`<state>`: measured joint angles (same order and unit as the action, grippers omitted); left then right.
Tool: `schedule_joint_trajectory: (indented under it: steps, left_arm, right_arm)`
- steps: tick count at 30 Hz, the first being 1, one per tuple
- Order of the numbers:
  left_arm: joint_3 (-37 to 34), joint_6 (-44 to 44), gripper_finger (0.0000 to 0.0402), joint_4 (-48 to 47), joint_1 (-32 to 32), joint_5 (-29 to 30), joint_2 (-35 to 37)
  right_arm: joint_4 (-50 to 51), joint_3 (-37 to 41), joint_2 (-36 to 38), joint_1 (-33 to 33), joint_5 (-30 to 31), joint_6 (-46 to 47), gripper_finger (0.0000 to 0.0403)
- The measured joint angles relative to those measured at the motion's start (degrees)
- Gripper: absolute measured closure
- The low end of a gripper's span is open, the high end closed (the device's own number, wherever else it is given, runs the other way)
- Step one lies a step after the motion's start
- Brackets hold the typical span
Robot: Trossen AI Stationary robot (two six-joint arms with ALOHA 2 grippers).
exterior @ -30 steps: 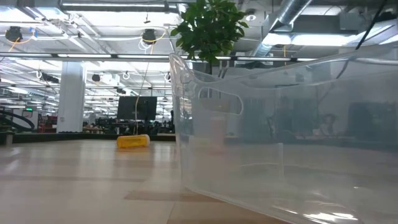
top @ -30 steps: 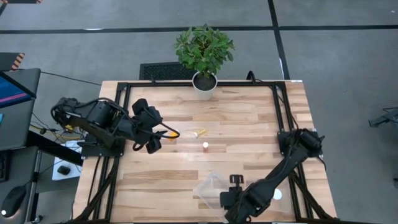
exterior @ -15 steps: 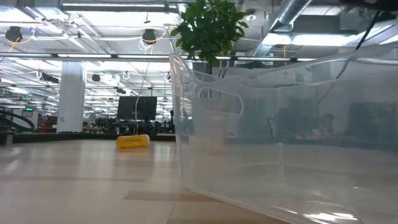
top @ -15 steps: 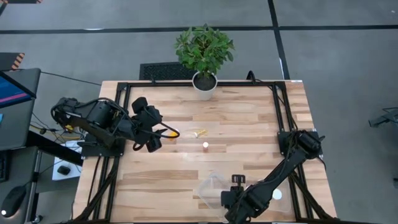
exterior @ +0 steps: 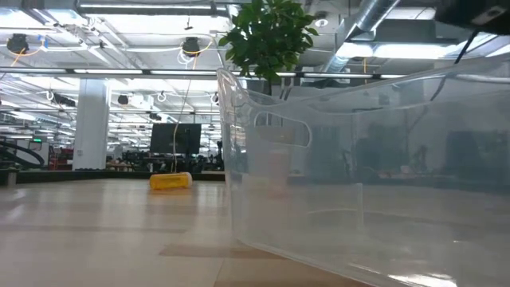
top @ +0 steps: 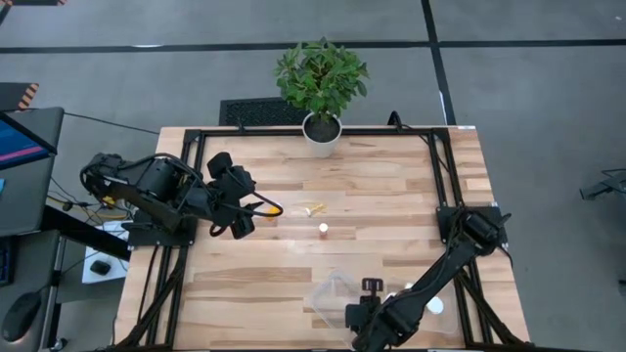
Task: Pick and place medicine bottles into bin by pill shape (circle, oval)
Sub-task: Put the blue green pill bottle into the left transparent bin
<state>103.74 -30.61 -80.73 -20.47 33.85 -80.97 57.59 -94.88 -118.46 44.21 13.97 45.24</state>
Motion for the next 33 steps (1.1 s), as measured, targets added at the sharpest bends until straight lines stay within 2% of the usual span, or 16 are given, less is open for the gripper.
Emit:
schedule_joint_trajectory:
  steps: [17,27,33]
  left_arm:
    - [0.0,-0.1,0.0164,0.0,0.0,0.0,0.0]
    - [0.0,-0.3,0.0164,0.0,0.0,-0.2,0.0]
    - [0.0,-0.2,0.0164,0.0,0.0,-2.5,0.0]
  right_arm:
    - [2.0,-0.1,-0.5,-0.1,-0.6,-0.6,0.0268]
    - [1.8,-0.3,-0.5,-0.2,-1.1,-2.7,0.0194]
    - [2.2,-2.4,-0.5,-0.5,-1.2,-3.8,0.0174]
